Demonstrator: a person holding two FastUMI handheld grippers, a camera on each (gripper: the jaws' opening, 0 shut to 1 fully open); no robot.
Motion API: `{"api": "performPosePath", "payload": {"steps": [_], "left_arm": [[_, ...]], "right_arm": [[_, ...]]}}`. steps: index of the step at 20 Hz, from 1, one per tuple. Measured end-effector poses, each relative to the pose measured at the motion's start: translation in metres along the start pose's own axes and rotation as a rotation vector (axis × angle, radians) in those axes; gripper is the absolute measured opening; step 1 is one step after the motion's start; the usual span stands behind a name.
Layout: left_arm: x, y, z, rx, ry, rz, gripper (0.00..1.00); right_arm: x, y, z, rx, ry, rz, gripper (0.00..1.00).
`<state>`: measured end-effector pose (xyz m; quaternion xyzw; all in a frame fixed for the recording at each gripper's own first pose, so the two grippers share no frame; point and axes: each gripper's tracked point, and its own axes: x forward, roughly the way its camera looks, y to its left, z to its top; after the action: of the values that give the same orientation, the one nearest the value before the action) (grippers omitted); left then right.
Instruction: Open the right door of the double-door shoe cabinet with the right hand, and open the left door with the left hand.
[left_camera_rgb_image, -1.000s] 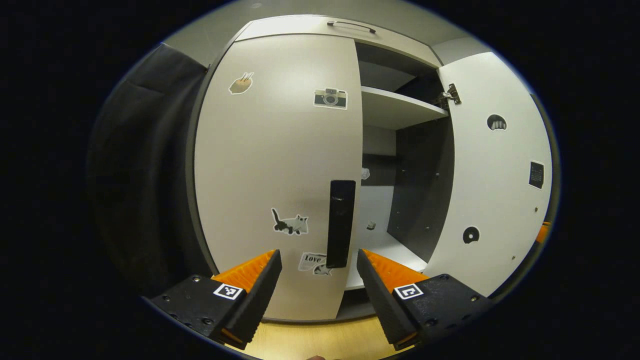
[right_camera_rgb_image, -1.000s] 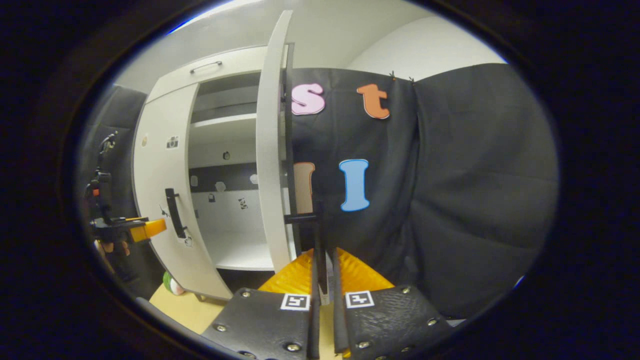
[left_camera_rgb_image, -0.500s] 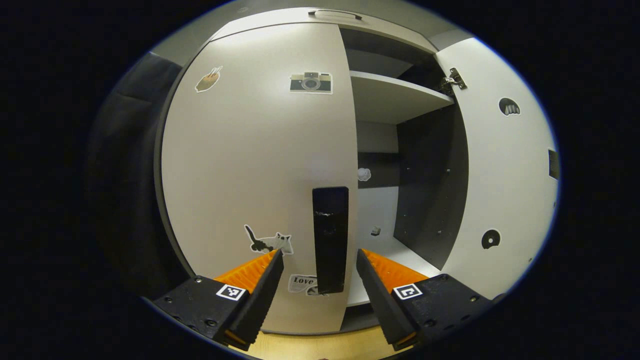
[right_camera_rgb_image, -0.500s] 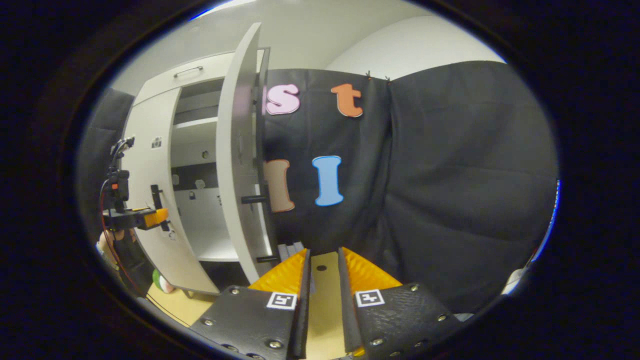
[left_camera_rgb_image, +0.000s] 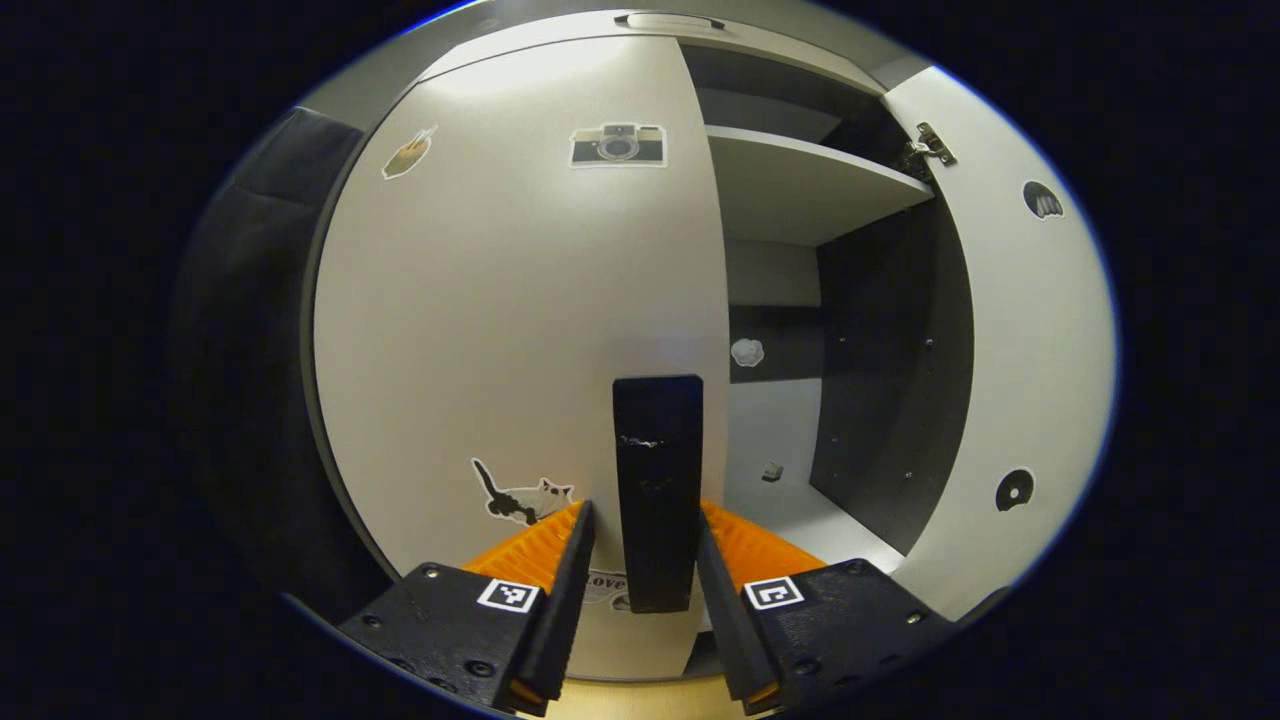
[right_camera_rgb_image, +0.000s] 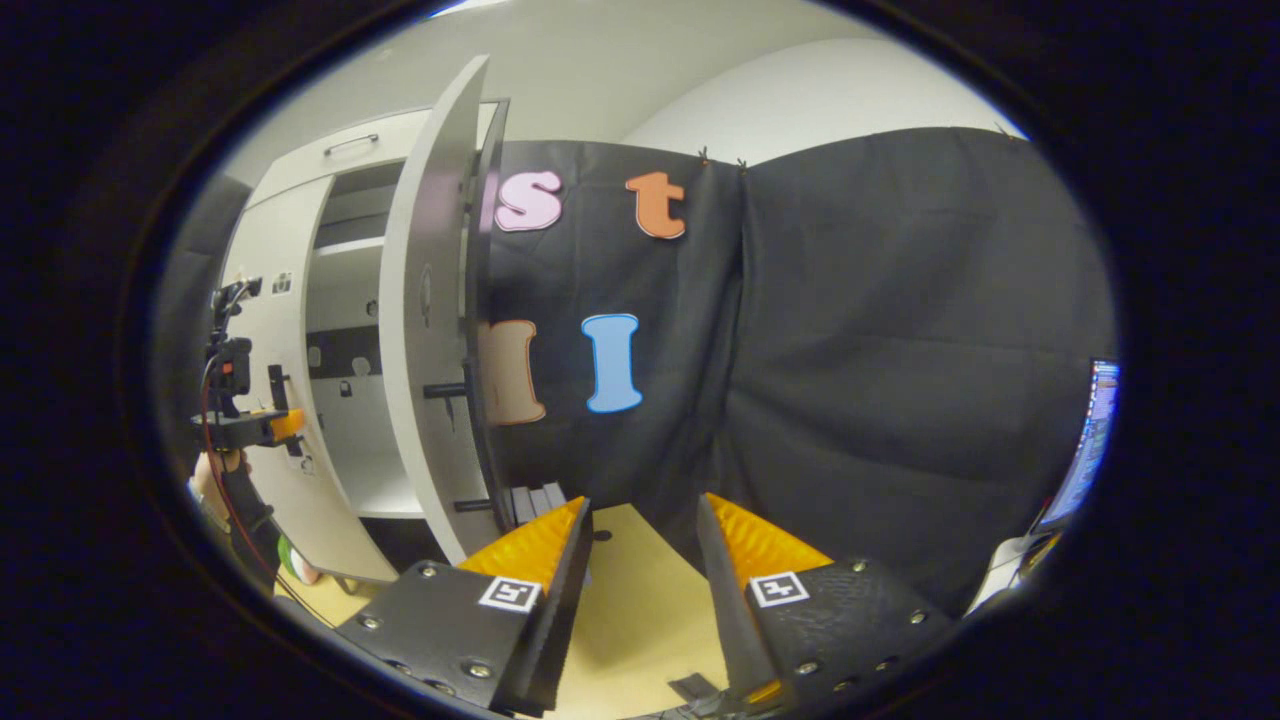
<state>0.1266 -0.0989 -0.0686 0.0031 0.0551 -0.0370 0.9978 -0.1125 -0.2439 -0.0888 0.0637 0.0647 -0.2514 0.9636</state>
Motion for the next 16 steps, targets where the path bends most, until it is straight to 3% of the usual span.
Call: {"api": "performPosePath", "payload": {"steps": [2, 4, 5, 6, 16], "left_arm": [[-0.001, -0.006, 0.0, -0.004, -0.004, -0.011, 0.57], [0.001, -0.008, 0.0, 0.017, -0.006, -0.008, 0.4], [0.0, -0.008, 0.0, 0.022, -0.005, -0.012, 0.35], [0.0, -0.008, 0.0, 0.017, -0.007, -0.021, 0.34], [-0.019, -0.007, -0.003, -0.006, -0.004, -0.071, 0.26]], "right_arm": [[-0.001, 0.001, -0.001, 0.003, 0.007, 0.003, 0.62], [0.002, 0.001, -0.003, 0.006, 0.013, 0.008, 0.68], [0.002, 0.002, -0.003, 0.009, 0.013, 0.012, 0.64], [0.002, 0.005, -0.003, 0.013, 0.013, 0.019, 0.69], [0.005, 0.021, -0.005, 0.021, 0.031, 0.064, 0.69]]}}
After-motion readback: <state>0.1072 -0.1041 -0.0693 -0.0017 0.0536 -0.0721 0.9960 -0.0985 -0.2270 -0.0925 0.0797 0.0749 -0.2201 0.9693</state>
